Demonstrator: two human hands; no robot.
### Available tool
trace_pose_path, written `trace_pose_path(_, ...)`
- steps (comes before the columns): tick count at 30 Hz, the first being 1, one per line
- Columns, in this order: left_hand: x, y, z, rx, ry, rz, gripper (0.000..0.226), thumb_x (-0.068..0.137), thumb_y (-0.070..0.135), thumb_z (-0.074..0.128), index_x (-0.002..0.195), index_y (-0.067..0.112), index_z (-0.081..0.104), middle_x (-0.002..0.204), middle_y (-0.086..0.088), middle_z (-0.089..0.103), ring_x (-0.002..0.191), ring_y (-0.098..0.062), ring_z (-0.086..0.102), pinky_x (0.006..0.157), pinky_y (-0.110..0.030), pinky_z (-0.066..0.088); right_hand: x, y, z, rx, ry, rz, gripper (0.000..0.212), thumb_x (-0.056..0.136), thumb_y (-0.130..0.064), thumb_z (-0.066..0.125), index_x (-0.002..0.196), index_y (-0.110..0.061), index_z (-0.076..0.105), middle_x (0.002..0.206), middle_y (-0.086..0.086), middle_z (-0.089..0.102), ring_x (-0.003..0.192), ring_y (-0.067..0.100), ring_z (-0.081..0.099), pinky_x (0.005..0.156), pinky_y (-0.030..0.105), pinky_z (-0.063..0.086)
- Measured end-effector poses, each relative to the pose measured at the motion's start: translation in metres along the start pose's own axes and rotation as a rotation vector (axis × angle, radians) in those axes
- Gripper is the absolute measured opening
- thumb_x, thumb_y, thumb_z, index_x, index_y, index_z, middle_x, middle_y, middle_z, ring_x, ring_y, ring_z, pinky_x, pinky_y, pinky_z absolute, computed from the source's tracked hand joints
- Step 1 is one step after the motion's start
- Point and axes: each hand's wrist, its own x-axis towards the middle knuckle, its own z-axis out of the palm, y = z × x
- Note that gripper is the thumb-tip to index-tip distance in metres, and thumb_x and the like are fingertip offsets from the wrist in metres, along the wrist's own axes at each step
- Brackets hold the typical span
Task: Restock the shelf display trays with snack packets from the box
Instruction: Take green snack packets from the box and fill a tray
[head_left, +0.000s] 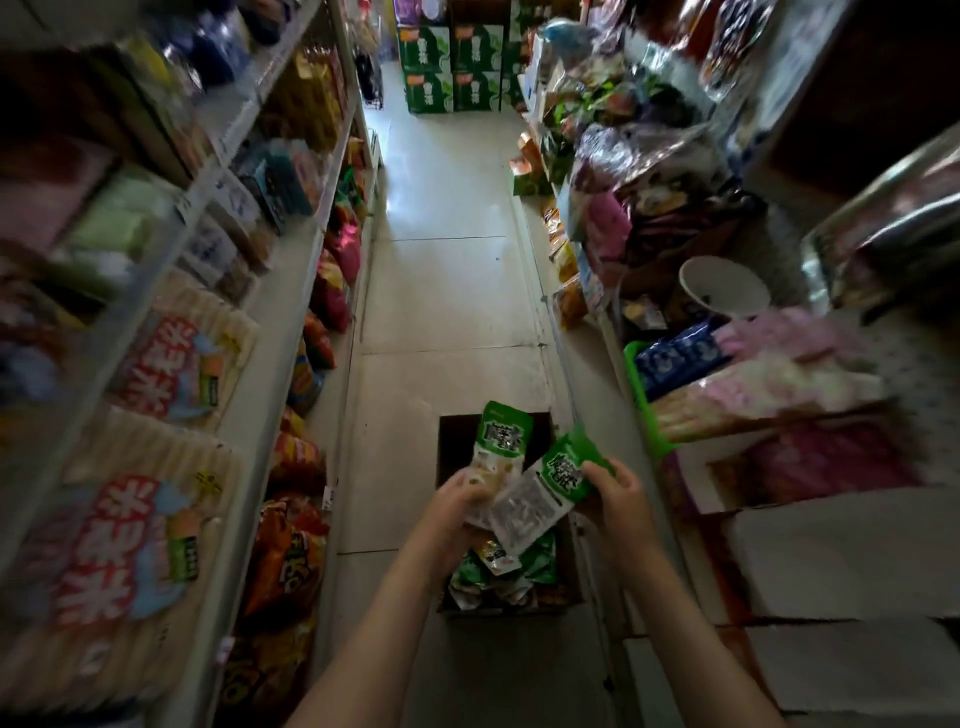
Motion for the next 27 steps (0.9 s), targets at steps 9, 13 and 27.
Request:
trace_pose_path(9,-0.122,0.044,0.068,0.179,-0.078,-0.038,0.026,0.092,0.009,0.061,0.118,0.013,0.058,0.104,-0.011,0.071,0.091,-0.026,0.069,0.081,-0.043,0.054,-0.089,-0.112,-0.027,-0.148,0.057,0.061,0.016,0.094,0.001,0.049,0.107,-0.009,0.051,0.099,0.019,0.063,0.066,0.016,0.063,0.047,0.026,0.049)
trace_pose_path(13,-0.154,0.075,0.083,0.150,-0.119,-0.092,0.020,0.094,0.007,0.057,0.114,0.009,0.058,0.094,-0.010,0.072,0.081,-0.024,0.069,0.076,-0.039,0.055,-0.114,-0.165,-0.045,0.110,-0.165,0.086,0.043,0.083,0.009,0.044,0.118,-0.014,0.055,0.096,0.010,0.070,0.075,0.025,0.069,0.055,0.033,0.054)
trace_pose_path(27,-0.075,0.098,0.105,0.529,-0.231,-0.134,0.037,0.092,0.021,0.064,0.127,0.015,0.056,0.110,-0.009,0.069,0.099,-0.026,0.067,0.089,-0.043,0.055,-0.088,-0.152,-0.079,-0.760,0.245,-0.238,0.019,0.079,-0.004,0.073,0.073,-0.021,0.067,0.099,-0.004,0.041,0.102,0.015,0.040,0.090,0.024,0.034)
